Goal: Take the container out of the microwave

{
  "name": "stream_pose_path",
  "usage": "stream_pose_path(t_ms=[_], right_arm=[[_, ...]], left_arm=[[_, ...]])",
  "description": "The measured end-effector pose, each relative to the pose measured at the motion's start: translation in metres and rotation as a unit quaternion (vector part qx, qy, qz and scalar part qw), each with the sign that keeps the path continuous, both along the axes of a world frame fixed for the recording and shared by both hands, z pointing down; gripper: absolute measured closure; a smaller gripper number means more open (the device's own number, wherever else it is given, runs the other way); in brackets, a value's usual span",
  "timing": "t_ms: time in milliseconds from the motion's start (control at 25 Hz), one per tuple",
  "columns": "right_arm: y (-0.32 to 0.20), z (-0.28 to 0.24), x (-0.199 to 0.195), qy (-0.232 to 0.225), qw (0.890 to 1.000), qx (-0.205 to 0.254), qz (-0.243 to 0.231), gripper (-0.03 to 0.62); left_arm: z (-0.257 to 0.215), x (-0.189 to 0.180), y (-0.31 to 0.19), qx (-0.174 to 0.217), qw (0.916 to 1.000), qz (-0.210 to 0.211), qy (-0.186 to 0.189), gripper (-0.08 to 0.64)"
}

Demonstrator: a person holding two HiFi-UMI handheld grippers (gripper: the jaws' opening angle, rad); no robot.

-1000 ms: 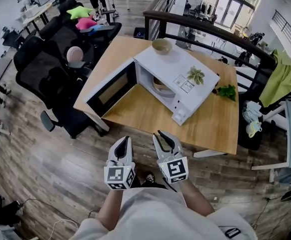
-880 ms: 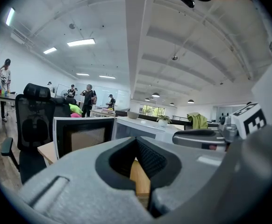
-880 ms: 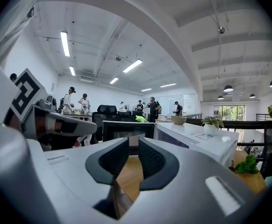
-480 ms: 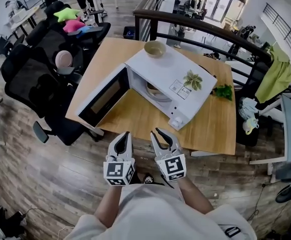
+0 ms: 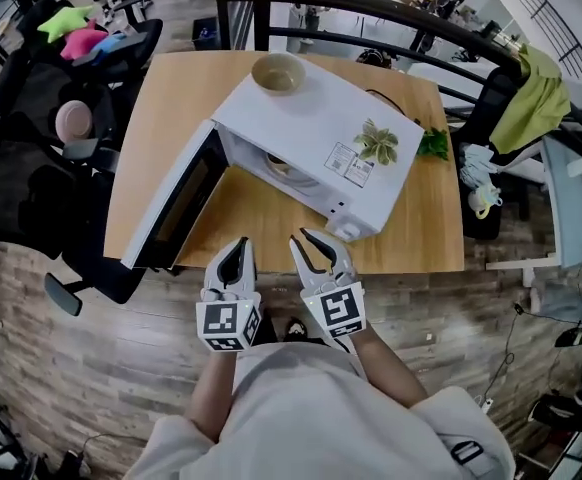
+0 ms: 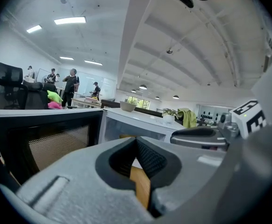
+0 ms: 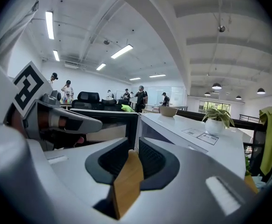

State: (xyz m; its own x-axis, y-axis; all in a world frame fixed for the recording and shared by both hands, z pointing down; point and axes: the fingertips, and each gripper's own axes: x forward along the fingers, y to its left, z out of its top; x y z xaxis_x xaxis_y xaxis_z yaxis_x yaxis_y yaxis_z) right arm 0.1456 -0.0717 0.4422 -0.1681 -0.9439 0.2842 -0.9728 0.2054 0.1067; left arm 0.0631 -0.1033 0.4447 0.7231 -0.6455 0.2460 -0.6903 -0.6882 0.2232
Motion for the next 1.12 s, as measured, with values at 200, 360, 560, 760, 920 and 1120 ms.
stream_pose_path(t_ms=[200, 360, 560, 760, 920, 1120], right_arm=[[-0.023, 0.018, 0.002, 0.003, 0.999, -0.033, 0.035, 0.508], [-0.04, 0.035, 0.001, 0.012, 0.996, -0.067, 0.06, 0.508], [-0.066, 0.062, 0.002, 0.029, 0.99, -0.103, 0.091, 0.508], [-0.088, 0.079, 0.002, 0.048, 0.984, -0.123, 0.119, 0.508], [-0.1, 0.087, -0.002, 0.069, 0.979, -0.138, 0.132, 0.508], [-0.11, 0.095, 0.002, 0.094, 0.974, -0.149, 0.141, 0.509]], left_arm=[[0.019, 0.004, -0.029, -0.028, 0.9987, 0.043, -0.003, 0.557], [0.035, 0.006, -0.045, -0.048, 0.9954, 0.083, -0.006, 0.557], [0.065, 0.005, -0.063, -0.073, 0.9907, 0.115, -0.007, 0.557], [0.09, 0.007, -0.071, -0.089, 0.9839, 0.155, -0.008, 0.557], [0.105, 0.003, -0.075, -0.098, 0.9781, 0.183, -0.014, 0.557], [0.117, 0.001, -0.078, -0.101, 0.9763, 0.19, -0.019, 0.557]])
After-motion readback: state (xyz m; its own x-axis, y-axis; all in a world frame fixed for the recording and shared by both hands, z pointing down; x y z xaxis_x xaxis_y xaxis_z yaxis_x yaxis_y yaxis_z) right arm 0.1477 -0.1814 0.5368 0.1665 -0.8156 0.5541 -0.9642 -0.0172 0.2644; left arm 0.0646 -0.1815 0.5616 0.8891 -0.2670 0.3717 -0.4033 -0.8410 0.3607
